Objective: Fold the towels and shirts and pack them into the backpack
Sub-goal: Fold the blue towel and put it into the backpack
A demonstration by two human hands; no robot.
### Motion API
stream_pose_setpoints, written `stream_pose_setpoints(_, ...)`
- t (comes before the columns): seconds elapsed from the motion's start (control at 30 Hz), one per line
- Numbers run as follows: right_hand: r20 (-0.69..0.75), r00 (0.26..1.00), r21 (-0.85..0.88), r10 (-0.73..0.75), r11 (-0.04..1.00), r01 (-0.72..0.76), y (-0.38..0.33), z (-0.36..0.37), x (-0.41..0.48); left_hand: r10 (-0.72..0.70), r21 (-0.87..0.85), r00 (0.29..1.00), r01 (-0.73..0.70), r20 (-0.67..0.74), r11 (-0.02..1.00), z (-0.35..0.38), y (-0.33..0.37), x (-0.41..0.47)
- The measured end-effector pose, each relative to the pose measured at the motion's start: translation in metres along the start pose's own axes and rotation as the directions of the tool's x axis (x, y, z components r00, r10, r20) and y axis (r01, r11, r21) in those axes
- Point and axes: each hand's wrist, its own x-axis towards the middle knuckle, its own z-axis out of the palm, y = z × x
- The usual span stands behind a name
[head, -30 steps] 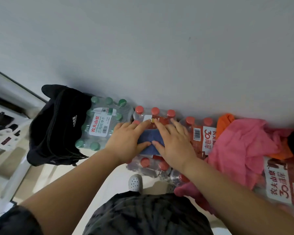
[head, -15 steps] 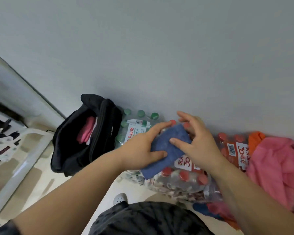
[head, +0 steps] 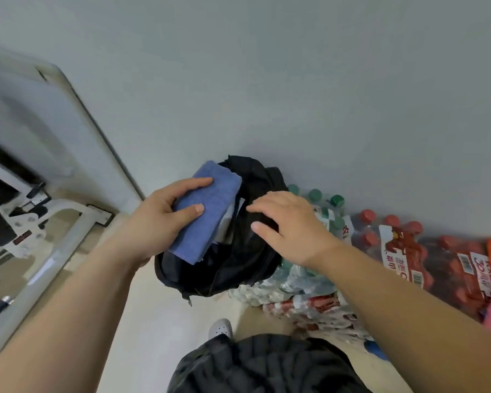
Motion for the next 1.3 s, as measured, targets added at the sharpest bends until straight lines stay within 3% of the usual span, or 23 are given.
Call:
stream_pose_setpoints(0.1,0.24,0.966,-0.295,0.101,0.955,-0.027,-0.014,0.017,0.021,-0.058,0.218,0.998,0.06,-0.015,0.974,-0.001,-0.057,0.026)
stream_pose_setpoints(0.23,0.257,0.952,-0.481,0.165,0.877,-0.023,-0.015,0.024,0.04,-0.068,0.528,0.996,0.028,0.056,0.849,0.001,-0.115,0.055)
stream_pose_setpoints(0.4,0.224,0.947,-0.537,0.231,0.84,-0.077,-0.006,0.02,0.044,-0.083,0.698,0.989,0.147,-0.125,0.701,-0.023,-0.146,0.061)
stream_pose_setpoints(0.53,0.249,0.941,-0.53,0.231,0.845,-0.067,-0.003,0.017,0.038,-0.075,0.772,0.982,0.183,-0.174,0.608,-0.008,-0.141,0.054)
stream_pose_setpoints(0.6,0.25,0.942,-0.519,0.226,0.852,-0.067,-0.002,0.016,0.035,-0.022,0.743,0.989,0.125,-0.148,0.658,0.023,-0.126,0.053)
stream_pose_setpoints(0.67,0.235,0.948,-0.494,0.214,0.867,-0.073,0.002,0.014,0.031,0.019,0.62,0.995,0.048,-0.101,0.783,0.055,-0.119,0.06)
stream_pose_setpoints(0.77,0.208,0.962,-0.491,0.177,0.87,-0.053,0.008,0.013,0.025,-0.051,0.385,0.996,0.078,-0.08,0.92,0.077,-0.13,0.088)
stream_pose_setpoints(0.9,0.242,0.954,-0.513,0.176,0.858,-0.028,0.009,0.011,0.029,-0.166,0.137,0.986,0.168,-0.025,0.976,0.073,-0.154,0.123)
stream_pose_setpoints(1.0,0.266,0.947,-0.507,0.178,0.862,-0.019,0.009,0.009,0.032,-0.213,0.14,0.977,0.213,-0.013,0.967,0.066,-0.169,0.138)
stream_pose_setpoints(1.1,0.274,0.944,-0.494,0.182,0.869,-0.024,0.009,0.008,0.032,-0.234,0.403,0.972,0.224,-0.024,0.887,0.061,-0.181,0.144)
stream_pose_setpoints(1.2,0.277,0.943,-0.497,0.183,0.868,-0.022,0.007,0.008,0.033,-0.217,0.708,0.976,0.148,0.008,0.69,0.064,-0.175,0.138)
stream_pose_setpoints(1.3,0.289,0.937,-0.496,0.195,0.868,-0.027,0.006,0.007,0.034,-0.187,0.829,0.975,0.008,0.117,0.56,0.073,-0.169,0.132)
